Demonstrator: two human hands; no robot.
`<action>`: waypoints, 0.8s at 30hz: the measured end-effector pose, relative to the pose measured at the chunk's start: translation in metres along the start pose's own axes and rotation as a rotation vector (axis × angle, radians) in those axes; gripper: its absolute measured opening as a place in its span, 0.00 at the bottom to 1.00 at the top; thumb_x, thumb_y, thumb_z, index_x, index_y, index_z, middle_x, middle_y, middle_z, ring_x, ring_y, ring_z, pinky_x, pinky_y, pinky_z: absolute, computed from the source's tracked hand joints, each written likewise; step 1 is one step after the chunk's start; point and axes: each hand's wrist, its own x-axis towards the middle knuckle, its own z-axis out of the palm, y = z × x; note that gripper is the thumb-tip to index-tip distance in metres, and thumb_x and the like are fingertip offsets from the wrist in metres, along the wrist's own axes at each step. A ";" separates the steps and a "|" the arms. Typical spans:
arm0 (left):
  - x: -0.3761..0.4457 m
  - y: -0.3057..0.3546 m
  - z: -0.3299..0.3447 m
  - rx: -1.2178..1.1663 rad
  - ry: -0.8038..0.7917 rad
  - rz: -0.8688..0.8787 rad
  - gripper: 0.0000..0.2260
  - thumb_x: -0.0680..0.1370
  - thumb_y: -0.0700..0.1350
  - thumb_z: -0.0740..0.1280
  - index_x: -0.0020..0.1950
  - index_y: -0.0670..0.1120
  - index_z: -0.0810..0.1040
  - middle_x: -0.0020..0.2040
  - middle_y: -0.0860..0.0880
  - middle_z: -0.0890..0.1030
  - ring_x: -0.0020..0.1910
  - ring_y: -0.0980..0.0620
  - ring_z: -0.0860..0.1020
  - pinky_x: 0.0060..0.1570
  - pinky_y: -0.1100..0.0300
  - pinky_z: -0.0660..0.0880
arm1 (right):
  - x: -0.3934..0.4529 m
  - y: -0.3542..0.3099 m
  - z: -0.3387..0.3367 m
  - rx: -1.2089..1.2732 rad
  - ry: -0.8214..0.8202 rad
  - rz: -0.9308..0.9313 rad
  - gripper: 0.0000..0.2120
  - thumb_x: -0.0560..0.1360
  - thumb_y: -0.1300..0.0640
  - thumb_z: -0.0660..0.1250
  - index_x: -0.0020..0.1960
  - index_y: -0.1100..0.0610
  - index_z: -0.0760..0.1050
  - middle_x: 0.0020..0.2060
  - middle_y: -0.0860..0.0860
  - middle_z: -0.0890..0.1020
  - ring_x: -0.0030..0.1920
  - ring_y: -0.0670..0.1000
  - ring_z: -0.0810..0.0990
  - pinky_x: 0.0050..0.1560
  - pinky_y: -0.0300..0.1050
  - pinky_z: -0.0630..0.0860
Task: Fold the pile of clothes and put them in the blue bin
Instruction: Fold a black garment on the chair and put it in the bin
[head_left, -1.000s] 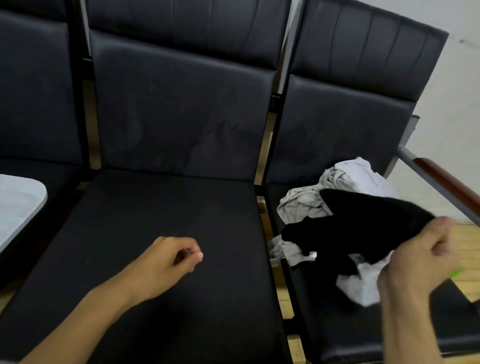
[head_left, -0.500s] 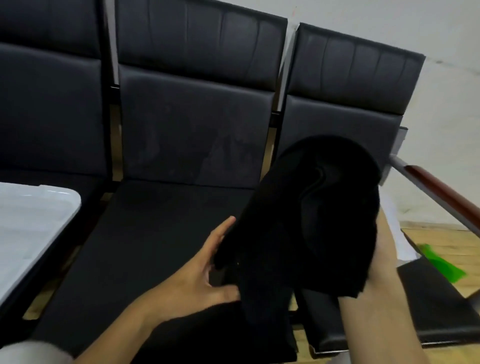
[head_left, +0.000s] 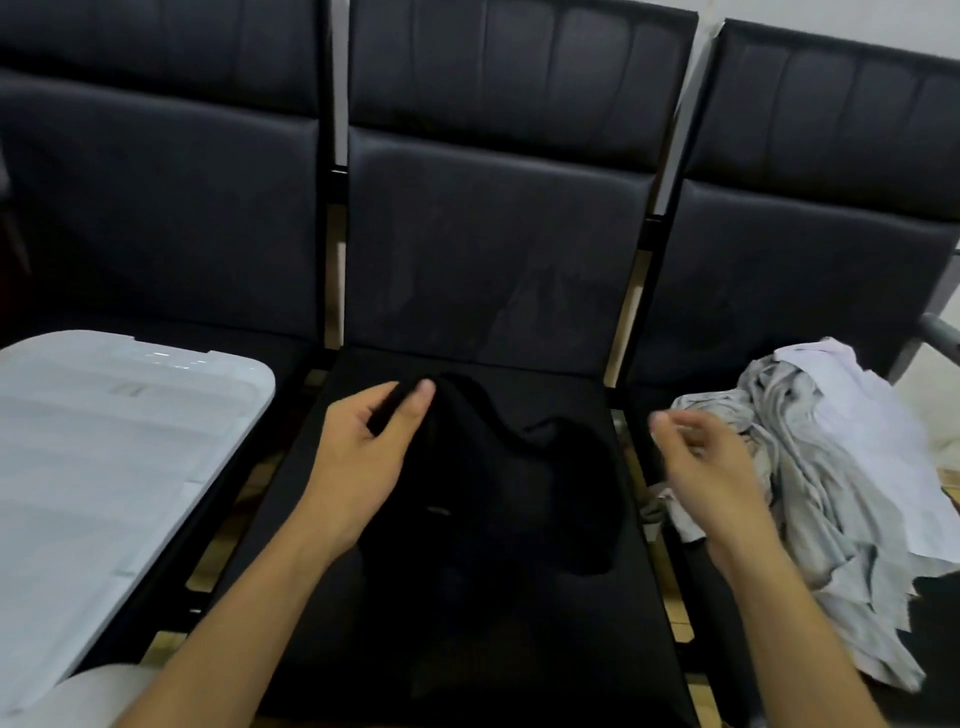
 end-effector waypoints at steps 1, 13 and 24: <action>0.001 0.002 0.001 0.018 -0.045 -0.005 0.22 0.75 0.54 0.68 0.38 0.34 0.74 0.31 0.44 0.73 0.32 0.49 0.72 0.33 0.56 0.69 | -0.007 -0.008 0.010 -0.031 -0.125 -0.100 0.11 0.77 0.51 0.70 0.57 0.53 0.77 0.50 0.53 0.82 0.48 0.49 0.80 0.46 0.37 0.77; 0.012 0.009 -0.029 0.228 -0.494 -0.160 0.06 0.76 0.39 0.72 0.50 0.47 0.85 0.46 0.48 0.86 0.48 0.51 0.85 0.50 0.56 0.80 | -0.049 -0.038 0.070 0.020 -0.803 -0.270 0.04 0.75 0.54 0.72 0.44 0.54 0.83 0.35 0.47 0.83 0.37 0.43 0.82 0.38 0.36 0.74; 0.007 0.015 -0.022 0.067 -0.388 -0.171 0.09 0.81 0.44 0.65 0.52 0.46 0.85 0.48 0.47 0.85 0.51 0.50 0.83 0.55 0.55 0.79 | -0.053 -0.042 0.068 0.195 -0.708 -0.368 0.19 0.78 0.69 0.63 0.53 0.48 0.85 0.52 0.46 0.84 0.57 0.46 0.81 0.55 0.37 0.76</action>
